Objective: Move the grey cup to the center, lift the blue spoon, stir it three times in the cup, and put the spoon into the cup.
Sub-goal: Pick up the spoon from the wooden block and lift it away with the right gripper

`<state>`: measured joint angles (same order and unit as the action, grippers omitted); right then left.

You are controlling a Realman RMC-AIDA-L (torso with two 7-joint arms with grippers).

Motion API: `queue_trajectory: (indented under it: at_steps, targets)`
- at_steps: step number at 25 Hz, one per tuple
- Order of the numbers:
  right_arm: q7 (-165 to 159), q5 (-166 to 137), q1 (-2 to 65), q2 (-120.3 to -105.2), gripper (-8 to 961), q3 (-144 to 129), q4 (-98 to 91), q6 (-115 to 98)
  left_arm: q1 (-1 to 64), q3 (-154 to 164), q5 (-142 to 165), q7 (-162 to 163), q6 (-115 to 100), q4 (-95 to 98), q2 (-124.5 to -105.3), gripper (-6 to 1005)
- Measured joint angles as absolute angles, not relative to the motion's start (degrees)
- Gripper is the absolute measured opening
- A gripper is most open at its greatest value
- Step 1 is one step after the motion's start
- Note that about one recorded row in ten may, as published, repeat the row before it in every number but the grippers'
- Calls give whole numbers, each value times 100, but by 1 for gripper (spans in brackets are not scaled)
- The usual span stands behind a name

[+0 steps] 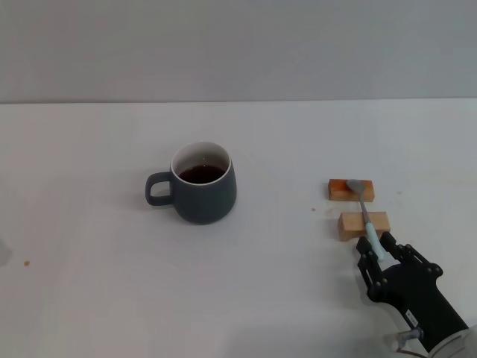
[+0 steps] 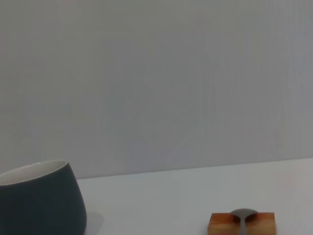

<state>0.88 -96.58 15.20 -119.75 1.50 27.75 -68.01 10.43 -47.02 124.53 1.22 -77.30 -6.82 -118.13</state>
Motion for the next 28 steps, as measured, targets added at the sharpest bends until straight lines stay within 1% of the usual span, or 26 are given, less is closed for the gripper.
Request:
queue_trajectory:
  at_steps: [7,28]
  targets:
    - [88,-9658,1520,-11975,372,150,2746,-6784,1070,-4702,12454,123,-7707,-677,-11812,-2]
    - [88,-9659,1515,-11980,367,149,2766,-6775,1063,-4711,12454,123,-7699,-631,-11812,-1]
